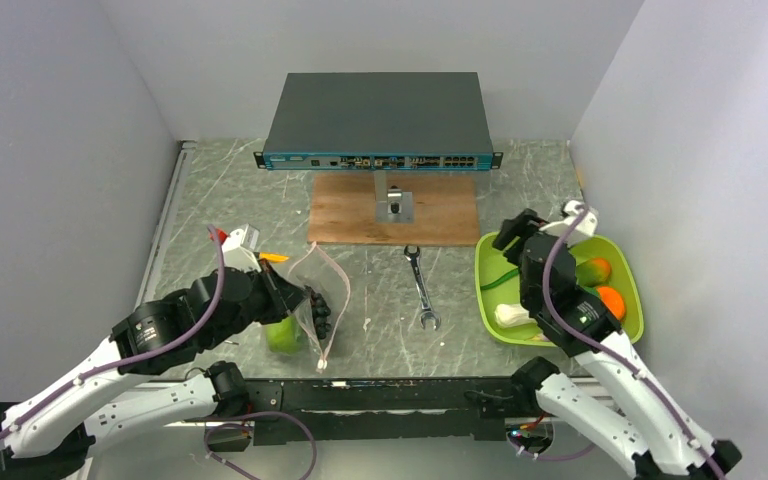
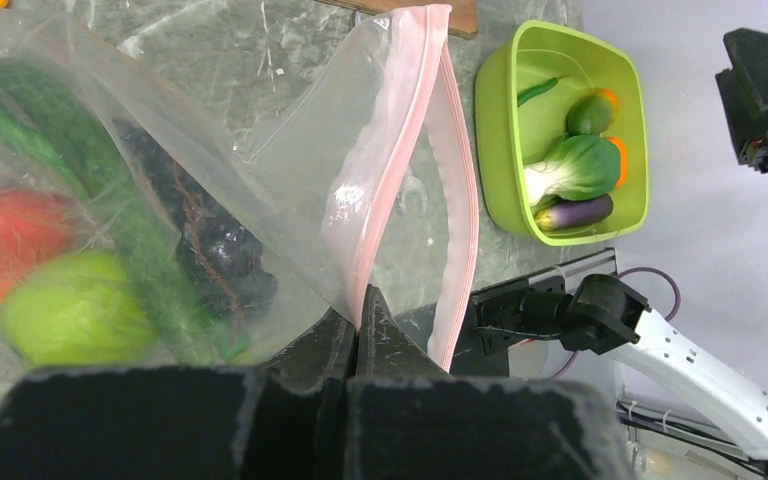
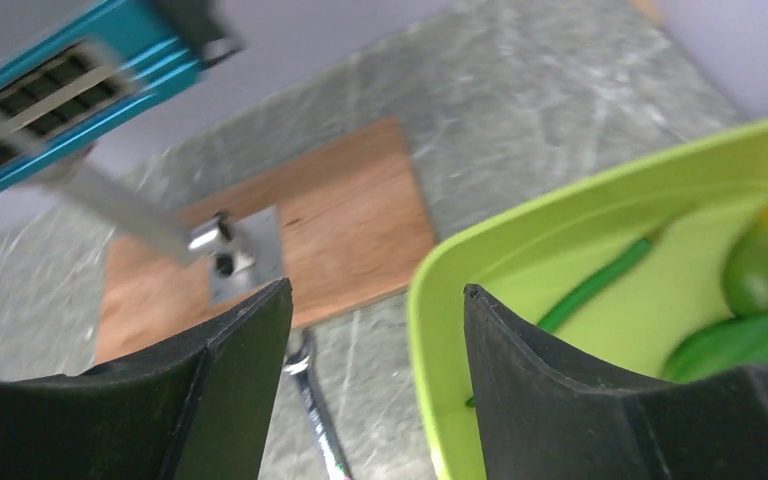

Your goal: Place the food in the zip-top bag and seal the zipper

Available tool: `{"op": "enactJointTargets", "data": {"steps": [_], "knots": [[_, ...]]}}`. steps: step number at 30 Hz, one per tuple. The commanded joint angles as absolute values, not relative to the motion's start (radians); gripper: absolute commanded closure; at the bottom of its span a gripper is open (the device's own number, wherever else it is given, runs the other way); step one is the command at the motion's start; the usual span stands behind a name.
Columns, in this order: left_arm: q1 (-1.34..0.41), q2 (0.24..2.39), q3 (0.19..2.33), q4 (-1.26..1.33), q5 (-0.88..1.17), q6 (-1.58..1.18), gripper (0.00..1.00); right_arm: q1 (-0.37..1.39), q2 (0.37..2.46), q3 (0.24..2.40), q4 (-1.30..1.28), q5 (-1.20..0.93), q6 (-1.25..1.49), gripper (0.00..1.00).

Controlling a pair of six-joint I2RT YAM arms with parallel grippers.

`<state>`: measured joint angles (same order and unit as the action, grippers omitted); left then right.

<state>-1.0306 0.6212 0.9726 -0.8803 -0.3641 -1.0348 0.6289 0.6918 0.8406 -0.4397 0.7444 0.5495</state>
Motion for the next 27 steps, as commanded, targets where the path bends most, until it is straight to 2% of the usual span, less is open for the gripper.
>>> {"op": "enactJointTargets", "data": {"steps": [1, 4, 10, 18, 22, 27], "knots": [[-1.032, 0.623, 1.007, -0.843, -0.380, -1.024, 1.00, 0.464, 0.635, 0.750, -0.415, 0.853, 0.684, 0.36], [-1.033, 0.617, 1.001, -0.841, -0.379, -1.025, 1.00, 0.291, 0.646, 0.675, -0.409, 0.771, 0.745, 0.36], [-1.032, 0.607, 0.998, -0.844, -0.376, -1.026, 1.00, -0.046, 0.828, 0.587, -0.337, 0.362, 0.830, 0.37], [-1.032, 0.597, 0.976, -0.829, -0.368, -1.032, 1.00, -0.192, 1.194, 0.662, -0.305, 0.112, 0.807, 0.32], [-1.032, 0.610, 0.988, -0.830, -0.363, -1.028, 1.00, -0.222, 1.252, 0.686, -0.314, 0.147, 0.812, 0.31], [-1.032, 0.628, 0.974, -0.800, -0.350, -1.025, 1.00, -0.244, 1.237, 0.755, -0.350, 0.368, 0.821, 0.27]]}}
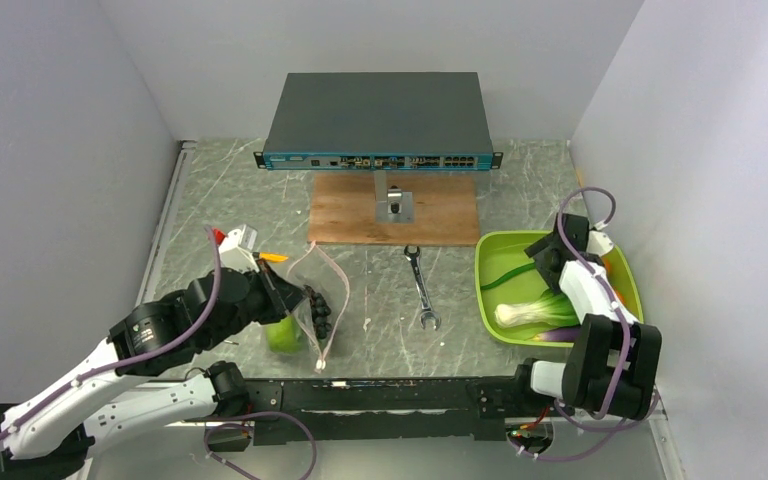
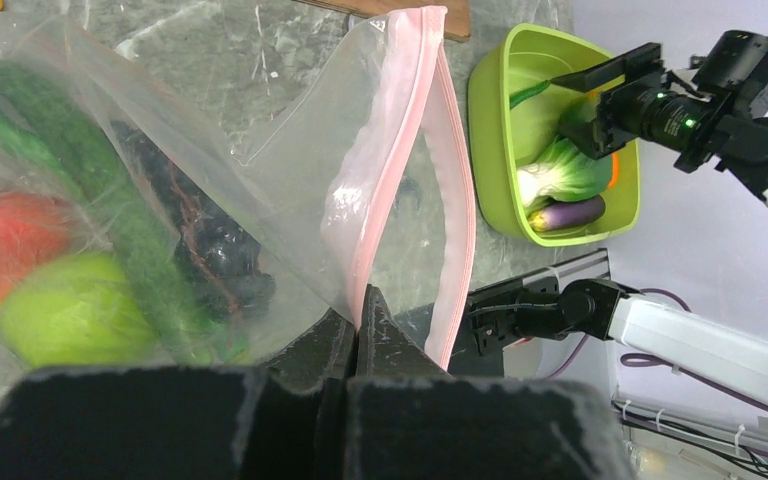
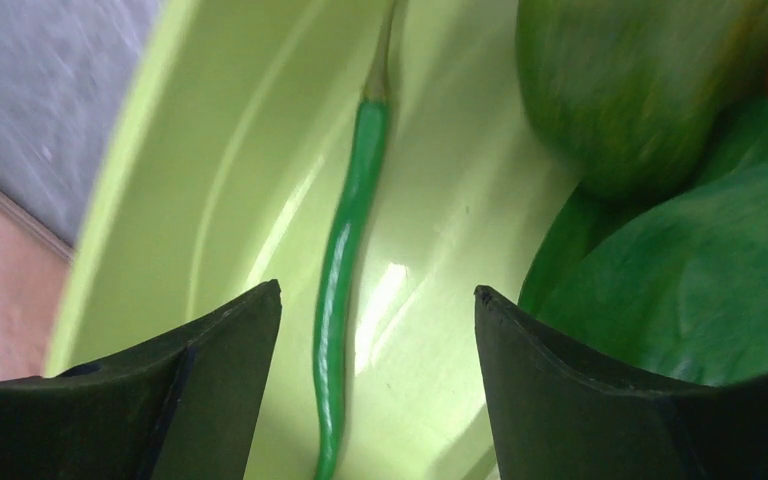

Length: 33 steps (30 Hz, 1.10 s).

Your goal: Place the food in the zip-top bag and seal the zipper

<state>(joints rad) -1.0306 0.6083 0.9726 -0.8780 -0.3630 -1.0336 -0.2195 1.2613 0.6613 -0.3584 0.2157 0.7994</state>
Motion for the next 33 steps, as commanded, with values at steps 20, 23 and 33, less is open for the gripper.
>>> {"op": "enactJointTargets", "data": {"steps": [20, 23, 33], "knots": [[-1.032, 0.681, 1.021, -0.828, -0.319, -1.008, 1.00, -0.399, 1.610, 0.941, -0.380, 0.482, 0.778, 0.09], [-1.032, 0.680, 1.027, -0.842, -0.322, -1.011, 1.00, -0.398, 1.624, 0.932, -0.369, 0.481, 0.783, 0.09], [-1.032, 0.635, 1.020, -0.870, -0.339, -1.027, 1.00, -0.397, 1.532, 0.873, -0.316, 0.421, 0.764, 0.79]]}}
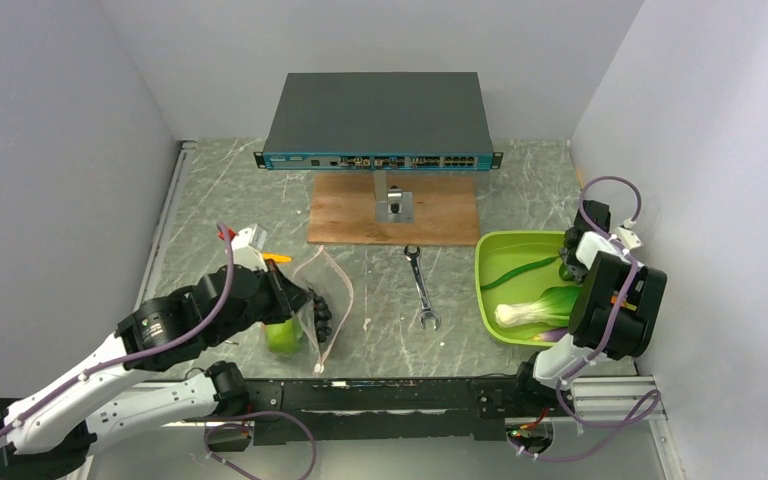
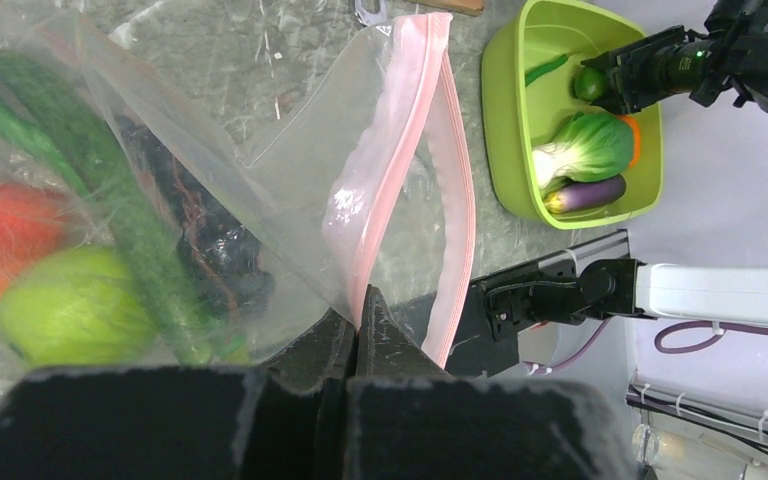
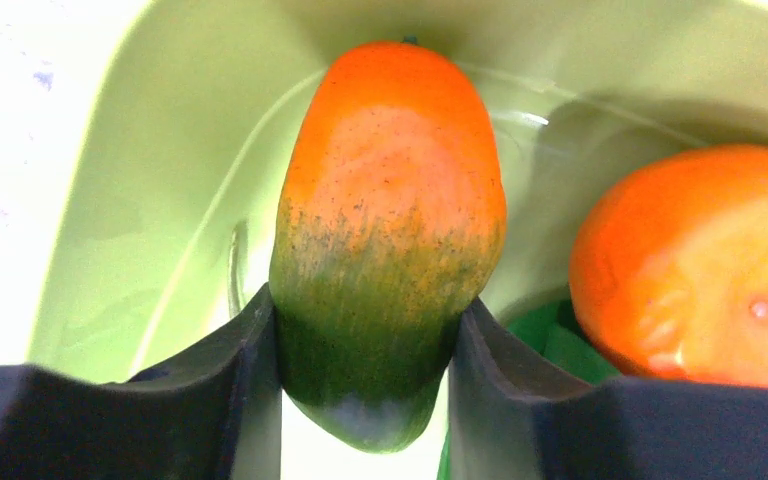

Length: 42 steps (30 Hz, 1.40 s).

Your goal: Place the food in the zip-top bag and seal the zipper

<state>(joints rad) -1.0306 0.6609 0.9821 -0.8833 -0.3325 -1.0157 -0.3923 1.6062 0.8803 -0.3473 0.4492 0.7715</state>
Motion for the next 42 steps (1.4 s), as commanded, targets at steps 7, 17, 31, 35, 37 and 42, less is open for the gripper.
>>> {"op": "enactJointTargets", "data": {"steps": [7, 17, 31, 35, 37, 42], "knots": [[-1.032, 0.634, 0.994, -0.842, -0.338, -1.021, 1.00, -0.356, 1.320, 0.870, -0.368, 0.374, 0.753, 0.87], [-1.032, 0.668, 1.005, -0.823, -0.334, -1.005, 1.00, -0.304, 0.985, 1.030, -0.479, 0.247, 0.739, 0.97], [-1.033, 0.646, 0.993, -0.807, -0.335, -1.006, 1.00, 0.387, 0.918, 1.279, -0.175, -0.313, 0.562, 1.00], [-1.032, 0.636, 0.989, -0.814, -0.338, -1.016, 1.00, 0.679, 0.965, 1.325, -0.149, -0.354, 0.419, 1.00], [-1.032, 0.629, 0.987, -0.817, -0.337, -1.017, 1.00, 0.810, 1.003, 1.349, -0.156, -0.393, 0.349, 1.00], [-1.032, 0.622, 1.011, -0.834, -0.359, -1.012, 1.00, 1.023, 1.138, 1.436, -0.288, -0.477, 0.205, 1.00]]}}
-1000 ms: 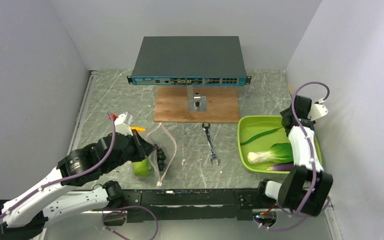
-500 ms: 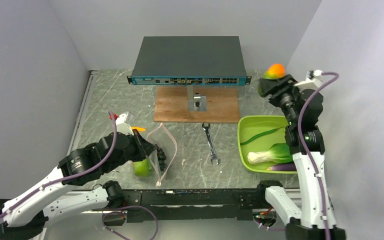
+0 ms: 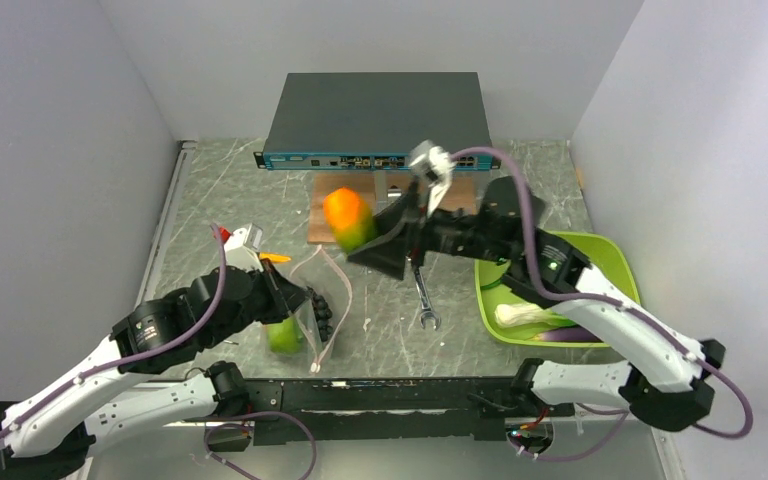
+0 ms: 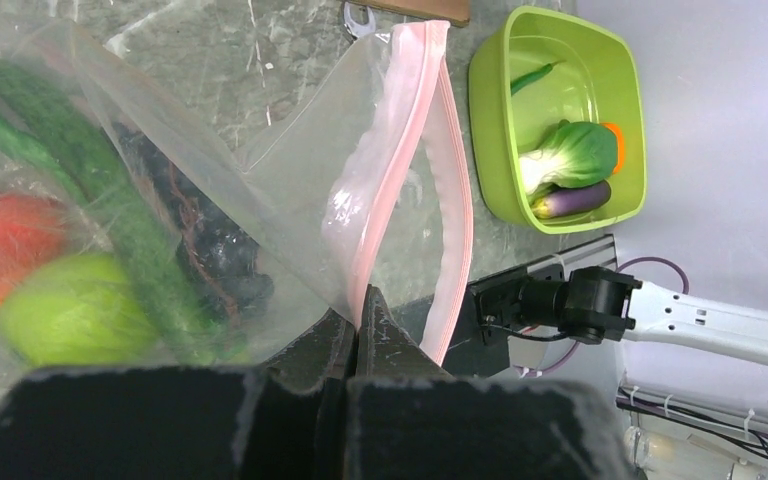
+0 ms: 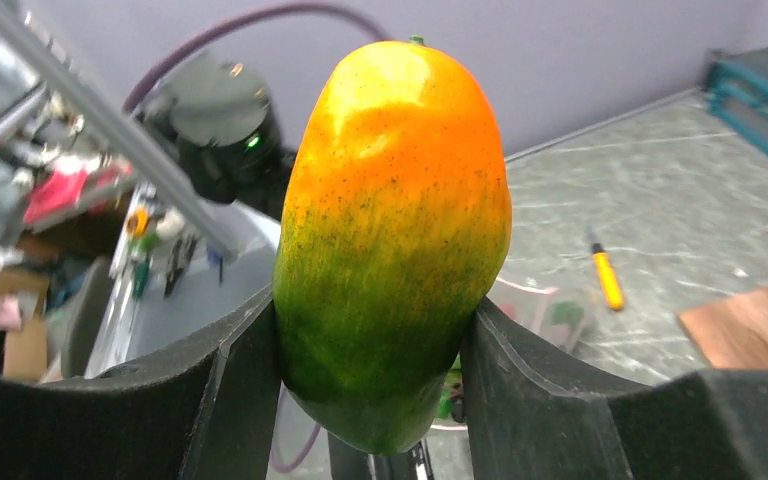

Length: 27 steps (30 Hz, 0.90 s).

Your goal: Place the food in the zip-top bag and seal the zipper

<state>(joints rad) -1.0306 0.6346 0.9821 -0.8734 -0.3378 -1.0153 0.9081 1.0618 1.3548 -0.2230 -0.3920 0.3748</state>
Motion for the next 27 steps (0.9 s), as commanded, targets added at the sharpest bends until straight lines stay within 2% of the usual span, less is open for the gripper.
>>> {"op": "enactJointTargets", "data": {"steps": [1, 10, 21, 27], "knots": [[-1.033, 0.623, 1.023, -0.842, -0.366, -1.011, 1.00, 1.050, 1.162, 1.447, -0.317, -0.467, 0.168, 1.00], [-1.032, 0.639, 1.066, -0.843, -0.377, -1.000, 1.00, 1.143, 1.330, 1.506, -0.501, -0.198, 0.075, 1.00], [-1.032, 0.629, 1.043, -0.820, -0.364, -1.008, 1.00, 1.212, 1.402, 1.516, -0.649, -0.013, 0.089, 1.00], [-1.032, 0.637, 1.038, -0.808, -0.355, -1.009, 1.00, 1.234, 1.484, 1.624, -0.791, 0.054, 0.131, 0.99]]}}
